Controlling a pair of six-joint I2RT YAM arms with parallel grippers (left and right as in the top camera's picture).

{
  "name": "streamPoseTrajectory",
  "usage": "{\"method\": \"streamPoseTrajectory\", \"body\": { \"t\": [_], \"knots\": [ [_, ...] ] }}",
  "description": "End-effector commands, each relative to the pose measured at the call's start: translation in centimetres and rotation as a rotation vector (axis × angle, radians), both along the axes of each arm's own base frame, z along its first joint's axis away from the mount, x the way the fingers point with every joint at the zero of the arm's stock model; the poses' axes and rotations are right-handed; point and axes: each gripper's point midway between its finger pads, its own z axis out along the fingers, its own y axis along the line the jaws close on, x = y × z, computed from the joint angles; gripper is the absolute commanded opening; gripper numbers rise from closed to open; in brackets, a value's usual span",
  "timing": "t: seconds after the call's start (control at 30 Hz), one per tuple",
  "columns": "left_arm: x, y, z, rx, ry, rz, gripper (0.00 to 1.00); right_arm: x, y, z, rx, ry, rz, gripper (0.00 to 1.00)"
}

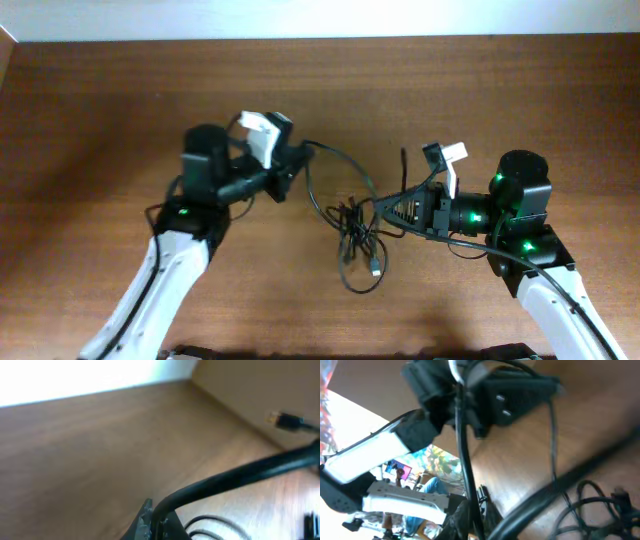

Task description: Untangle cables

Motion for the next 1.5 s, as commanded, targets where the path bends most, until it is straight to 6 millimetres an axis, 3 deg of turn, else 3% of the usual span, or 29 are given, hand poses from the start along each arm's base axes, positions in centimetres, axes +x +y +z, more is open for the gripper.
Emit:
{"method": "streamPoseTrajectory", "body": {
  "t": [0.0,0.03,0.1,0.13,0.23,0.27,0.33,0.37,0.43,0.5,0.57,0.63,0.67,0.7,0.73,0.8,0.87,0.93,1.0,1.1,1.13,1.2,1.27,1.3,1.33,1.37,1.4,1.43,1.47],
  "knots": [
    [-0.5,2.5,5.2,-0.104,-0.033,0.111,0.0,1.2,-0.2,0.2,-0.028,-0.031,-0.072,0.6],
    [-0.8,3.4,7.0,-0.157,-0.034,0.149,0.0,2.2,-0.5,-0.5,-0.06,-0.035,-0.131,0.66],
    [-2.6,4.9,11.1,-0.256,-0.064,0.207,0.0,6.1,-2.9,-4.6,-0.227,0.043,-0.397,0.78],
    [-3.2,5.6,12.4,-0.291,-0.074,0.239,0.0,6.5,-3.5,-5.8,-0.267,0.081,-0.439,0.84],
    [-4.5,8.3,15.9,-0.333,-0.178,0.368,0.0,4.6,-1.4,-6.8,-0.29,0.125,-0.353,0.94],
    [-4.9,8.4,16.4,-0.336,-0.196,0.372,0.0,3.1,0.9,-6.9,-0.3,0.11,-0.281,0.99],
    [-4.7,8.5,16.4,-0.336,-0.197,0.384,0.0,2.1,2.6,-9.3,-0.427,0.088,-0.294,0.99],
    [-4.4,9.0,16.5,-0.361,-0.185,0.422,0.0,1.8,3.6,-10.8,-0.534,-0.05,-0.254,0.98],
    [-4.3,9.4,17.7,-0.399,-0.215,0.443,0.0,2.6,4.5,-13.4,-0.638,-0.103,-0.274,0.99],
    [-4.4,9.4,18.6,-0.442,-0.224,0.439,0.0,3.9,5.6,-14.7,-0.618,-0.068,-0.299,0.99],
    [-4.5,9.6,19.8,-0.466,-0.263,0.439,0.0,5.5,5.1,-17.6,-0.638,0.078,-0.415,0.9],
    [-4.2,11.2,21.2,-0.473,-0.317,0.497,0.0,5.6,4.1,-21.4,-0.715,0.193,-0.46,0.74],
    [-4.1,12.4,21.6,-0.47,-0.334,0.532,0.0,5.6,3.4,-22.7,-0.742,0.245,-0.485,0.68],
    [-3.9,14.1,21.9,-0.463,-0.355,0.584,0.0,5.8,2.1,-23.6,-0.773,0.293,-0.529,0.56],
    [-3.6,16.1,22.0,-0.453,-0.373,0.647,0.0,6.2,0.3,-24.2,-0.806,0.338,-0.587,0.52],
    [-3.5,19.4,21.9,-0.435,-0.394,0.749,0.0,6.5,-3.0,-24.8,-0.84,0.417,-0.651,0.51],
    [-3.6,23.7,21.2,-0.41,-0.396,0.882,0.0,6.1,-8.0,-25.5,-0.898,0.533,-0.726,0.51],
    [-3.4,26.6,20.2,-0.393,-0.378,0.953,0.0,5.8,-11.8,-25.5,-0.947,0.556,-0.749,0.51],
    [-2.9,28.5,19.0,-0.387,-0.344,0.997,0.0,5.3,-15.0,-24.9,-0.966,0.588,-0.792,0.39],
    [-1.2,31.1,15.8,-0.398,-0.241,1.062,0.0,4.9,-19.8,-23.3,-0.971,0.592,-0.877,0.4],
    [-0.6,31.9,14.9,-0.398,-0.215,1.086,0.0,4.5,-21.5,-22.9,-0.98,0.595,-0.904,0.48],
    [-0.6,33.3,14.4,-0.382,-0.221,1.149,0.0,3.4,-23.7,-22.9,-0.929,0.681,-0.948,0.51],
    [-0.2,31.9,14.4,-0.387,-0.21,1.099,0.0,3.7,-21.0,-21.9,-0.781,0.628,-0.795,0.66],
    [0.4,30.2,14.3,-0.38,-0.2,1.054,0.0,4.0,-17.0,-19.7,-0.587,0.536,-0.61,0.76],
    [0.8,29.2,13.8,-0.358,-0.184,1.03,0.0,3.9,-14.8,-18.1,-0.475,0.49,-0.514,0.8],
    [1.1,28.7,12.2,-0.337,-0.122,1.056,0.0,3.5,-12.3,-16.2,-0.36,0.45,-0.407,0.86],
    [1.2,28.7,9.9,-0.312,-0.034,1.119,0.0,2.9,-10.5,-15.6,-0.331,0.438,-0.339,0.92],
    [1.1,28.7,6.9,-0.267,0.074,1.188,0.0,2.3,-8.7,-15.6,-0.338,0.447,-0.283,0.99],
    [1.1,28.3,5.1,-0.241,0.142,1.201,0.0,2.0,-7.3,-15.8,-0.357,0.46,-0.252,0.99]
  ]
}}
